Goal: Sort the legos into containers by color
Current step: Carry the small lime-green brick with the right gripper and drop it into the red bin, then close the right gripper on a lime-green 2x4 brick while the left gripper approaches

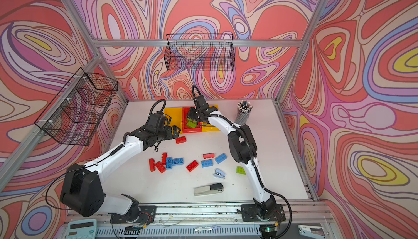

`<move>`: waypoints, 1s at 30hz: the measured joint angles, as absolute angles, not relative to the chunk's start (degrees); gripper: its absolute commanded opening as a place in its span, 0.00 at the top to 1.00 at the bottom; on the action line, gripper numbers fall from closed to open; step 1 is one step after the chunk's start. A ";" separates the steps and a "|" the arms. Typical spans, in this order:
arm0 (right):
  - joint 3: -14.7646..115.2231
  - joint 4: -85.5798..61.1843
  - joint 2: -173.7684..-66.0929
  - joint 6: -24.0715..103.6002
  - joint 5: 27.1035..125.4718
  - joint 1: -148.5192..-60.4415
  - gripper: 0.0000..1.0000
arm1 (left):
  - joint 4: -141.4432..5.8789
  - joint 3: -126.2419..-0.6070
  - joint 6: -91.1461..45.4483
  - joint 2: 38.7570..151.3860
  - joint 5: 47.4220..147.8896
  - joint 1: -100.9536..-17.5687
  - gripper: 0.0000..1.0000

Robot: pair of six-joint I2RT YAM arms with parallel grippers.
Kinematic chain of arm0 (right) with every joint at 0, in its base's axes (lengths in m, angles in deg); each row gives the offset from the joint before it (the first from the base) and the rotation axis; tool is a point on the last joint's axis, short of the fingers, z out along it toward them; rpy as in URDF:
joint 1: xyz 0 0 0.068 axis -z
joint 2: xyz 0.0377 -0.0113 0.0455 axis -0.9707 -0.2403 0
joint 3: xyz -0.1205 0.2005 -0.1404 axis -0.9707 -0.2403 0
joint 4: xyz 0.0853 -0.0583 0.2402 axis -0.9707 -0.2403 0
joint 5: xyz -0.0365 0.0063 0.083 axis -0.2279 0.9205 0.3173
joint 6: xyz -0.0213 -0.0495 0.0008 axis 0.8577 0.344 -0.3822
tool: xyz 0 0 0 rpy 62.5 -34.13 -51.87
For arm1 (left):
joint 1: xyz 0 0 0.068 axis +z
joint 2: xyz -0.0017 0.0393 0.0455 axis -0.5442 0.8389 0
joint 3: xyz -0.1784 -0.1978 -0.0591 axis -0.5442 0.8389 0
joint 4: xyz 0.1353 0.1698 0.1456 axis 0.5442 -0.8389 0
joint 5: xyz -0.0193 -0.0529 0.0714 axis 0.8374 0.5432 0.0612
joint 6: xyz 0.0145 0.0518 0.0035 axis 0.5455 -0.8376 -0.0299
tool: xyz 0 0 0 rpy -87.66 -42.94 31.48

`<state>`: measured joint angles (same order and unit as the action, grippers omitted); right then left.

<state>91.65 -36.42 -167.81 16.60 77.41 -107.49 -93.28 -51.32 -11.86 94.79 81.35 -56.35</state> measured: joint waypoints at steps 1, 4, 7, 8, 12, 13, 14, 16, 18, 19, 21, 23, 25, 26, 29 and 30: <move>91.87 -35.83 -168.27 16.82 77.79 -107.56 0.22 | -93.28 -51.32 -12.36 94.55 81.13 -56.33 0.00; 92.35 -34.85 -168.99 17.59 78.20 -107.52 0.17 | -93.28 -51.28 -13.46 93.79 80.27 -56.22 0.00; 94.45 -34.92 -169.29 18.55 78.25 -107.30 0.17 | -93.19 -51.19 -14.42 92.74 79.92 -56.22 0.00; 95.26 -34.98 -169.29 18.83 78.20 -107.25 0.17 | -93.08 -51.19 -14.59 92.54 79.95 -56.22 0.00; 95.61 -34.92 -167.76 20.23 77.66 -107.19 0.17 | -91.82 -50.91 -14.37 92.52 81.43 -56.22 0.00; 94.29 -34.96 -166.69 20.49 77.41 -107.19 0.17 | -91.25 -50.75 -14.07 92.52 82.18 -56.22 0.00; 92.92 -35.35 -165.51 20.78 76.82 -107.19 0.17 | -90.61 -50.51 -13.76 92.52 82.83 -56.22 0.00; 89.11 -37.08 -162.17 21.45 75.01 -107.19 0.17 | -89.02 -49.90 -12.74 92.52 84.67 -56.24 0.00; 85.42 -38.54 -158.80 21.83 73.13 -107.12 0.18 | -87.75 -49.66 -11.73 92.74 85.96 -56.70 0.00; 83.06 -39.77 -156.55 21.96 71.82 -106.97 0.18 | -87.09 -49.66 -11.38 92.98 86.24 -57.29 0.00; 78.56 -41.54 -152.44 21.89 69.76 -106.42 0.19 | -85.98 -49.68 -11.01 93.79 86.26 -59.54 0.00; 72.85 -42.94 -147.55 21.78 67.97 -105.22 0.19 | -85.61 -50.30 -10.88 95.36 86.20 -62.99 0.00; 66.82 -44.03 -142.50 21.54 66.77 -103.41 0.19 | -85.48 -51.69 -10.79 97.66 86.39 -66.73 0.00; 63.28 -44.47 -139.48 21.35 66.09 -102.18 0.19 | -85.43 -52.68 -10.75 99.08 86.46 -68.63 0.00; 54.10 -45.82 -131.15 20.93 64.28 -98.58 0.19 | -85.54 -56.98 -10.86 103.67 86.74 -73.75 0.00; 51.32 -46.33 -128.42 20.80 63.67 -97.42 0.19 | -85.67 -59.13 -11.03 105.50 86.81 -75.56 0.00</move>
<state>51.32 -46.33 -128.42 20.80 63.67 -97.42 -85.67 -59.13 -11.03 105.50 86.81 -75.56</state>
